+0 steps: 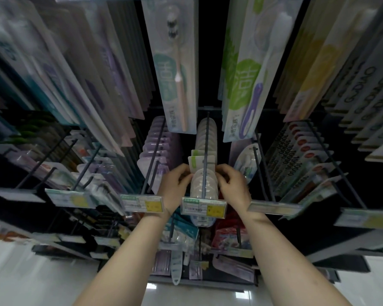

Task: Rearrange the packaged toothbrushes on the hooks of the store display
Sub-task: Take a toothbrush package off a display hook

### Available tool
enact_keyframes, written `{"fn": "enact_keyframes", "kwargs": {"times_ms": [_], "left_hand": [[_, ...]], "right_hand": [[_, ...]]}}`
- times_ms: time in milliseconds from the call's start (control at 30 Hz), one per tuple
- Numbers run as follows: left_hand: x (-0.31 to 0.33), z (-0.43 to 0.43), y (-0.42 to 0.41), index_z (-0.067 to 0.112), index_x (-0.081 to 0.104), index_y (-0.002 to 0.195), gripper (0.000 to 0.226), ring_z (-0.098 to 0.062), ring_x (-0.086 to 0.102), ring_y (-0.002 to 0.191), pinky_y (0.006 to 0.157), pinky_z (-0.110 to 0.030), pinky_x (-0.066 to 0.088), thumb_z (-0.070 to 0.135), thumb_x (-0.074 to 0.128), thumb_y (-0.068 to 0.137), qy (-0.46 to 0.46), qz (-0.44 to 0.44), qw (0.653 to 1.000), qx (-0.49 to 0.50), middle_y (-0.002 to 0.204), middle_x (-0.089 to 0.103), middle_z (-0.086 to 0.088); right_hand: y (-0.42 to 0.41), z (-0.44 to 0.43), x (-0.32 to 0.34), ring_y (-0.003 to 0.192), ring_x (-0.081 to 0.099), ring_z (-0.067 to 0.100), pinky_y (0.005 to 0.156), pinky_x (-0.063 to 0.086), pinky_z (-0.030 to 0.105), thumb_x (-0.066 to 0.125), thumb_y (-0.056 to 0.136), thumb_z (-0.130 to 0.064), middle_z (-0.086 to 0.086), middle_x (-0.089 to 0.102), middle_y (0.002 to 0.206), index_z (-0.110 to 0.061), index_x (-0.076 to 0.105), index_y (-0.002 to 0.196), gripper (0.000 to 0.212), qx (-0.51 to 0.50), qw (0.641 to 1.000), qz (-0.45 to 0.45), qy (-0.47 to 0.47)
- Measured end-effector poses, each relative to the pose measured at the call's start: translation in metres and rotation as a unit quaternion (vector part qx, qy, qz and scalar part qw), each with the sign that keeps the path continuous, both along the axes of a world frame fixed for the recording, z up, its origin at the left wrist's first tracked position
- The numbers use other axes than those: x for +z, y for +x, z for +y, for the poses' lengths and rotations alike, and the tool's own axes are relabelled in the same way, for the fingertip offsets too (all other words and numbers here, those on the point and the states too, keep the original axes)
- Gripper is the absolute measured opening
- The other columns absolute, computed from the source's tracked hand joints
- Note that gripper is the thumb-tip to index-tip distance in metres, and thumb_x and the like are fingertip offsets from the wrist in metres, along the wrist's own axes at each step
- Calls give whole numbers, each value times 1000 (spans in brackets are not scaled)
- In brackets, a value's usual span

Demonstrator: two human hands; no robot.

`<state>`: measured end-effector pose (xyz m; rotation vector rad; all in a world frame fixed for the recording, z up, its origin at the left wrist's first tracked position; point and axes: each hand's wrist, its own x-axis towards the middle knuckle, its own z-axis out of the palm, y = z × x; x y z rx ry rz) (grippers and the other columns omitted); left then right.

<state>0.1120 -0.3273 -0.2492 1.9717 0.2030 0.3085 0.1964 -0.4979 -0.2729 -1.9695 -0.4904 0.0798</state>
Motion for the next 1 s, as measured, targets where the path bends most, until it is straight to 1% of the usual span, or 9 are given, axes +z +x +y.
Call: {"fn": "enact_keyframes", "kwargs": {"times_ms": [100,200,300,433,567,667,833,900,1000], "left_hand": [[-2,-1,-3,16,68,103,12,-9,68,94,86,-31,54,10,58,98,-15,7,1000,14,96,74,6],[-3,-2,-6,17,69,105,12,-9,69,95,86,-34,56,13,59,98,-31,22,999,37,98,74,7],[-4,-3,-12,17,69,104,11,-7,68,94,85,-28,54,15,60,98,-27,22,998,59,98,74,7],[-7,0,-19,15,69,102,9,-9,70,91,82,-27,55,14,62,97,-10,16,995,95,95,74,5],[-1,1,-29,14,65,98,14,11,64,77,71,-7,47,1,60,96,-34,-5,993,113,87,69,14],[1,4,-34,10,64,101,14,13,64,80,72,-6,48,-2,58,97,-54,-10,993,104,91,69,8],[-7,9,-35,2,64,102,10,15,62,75,73,-4,47,-3,60,95,-63,-5,990,124,89,66,6],[-5,8,-36,6,64,95,8,14,63,75,73,-5,47,-1,62,94,-61,0,989,133,88,66,7],[-7,13,-38,25,60,82,23,14,62,73,73,-5,46,6,64,95,-39,27,989,139,86,66,10]], "right_hand": [[2,1,-3,90,66,14,80,54,35,61,93,-15,-1,70,93,-16,69,98,10,1,1000,3,4],[1,1,-2,85,65,14,76,52,32,62,93,-15,-2,70,87,-17,68,94,6,2,1000,-4,17],[0,0,-1,81,64,11,73,50,30,61,94,-17,-5,68,83,-19,65,93,5,4,1000,-5,19],[-2,-1,-2,81,65,11,73,53,36,57,96,-20,-4,68,83,-20,60,94,4,9,1000,-18,22],[-4,-2,0,77,63,17,71,51,40,54,99,-19,-1,65,81,-19,56,96,3,19,999,-44,0],[-4,-1,1,76,62,21,70,50,41,53,99,-17,1,65,82,-18,55,97,3,19,998,-55,-8],[-5,0,10,83,63,15,71,47,29,56,97,-16,-1,67,89,-14,63,102,8,17,997,-73,2],[-6,1,12,85,64,17,73,49,29,57,95,-19,-1,69,91,-14,66,101,12,20,997,-71,3],[-6,1,10,85,65,19,73,50,32,57,93,-19,1,70,91,-14,67,99,12,25,997,-67,-8]]}}
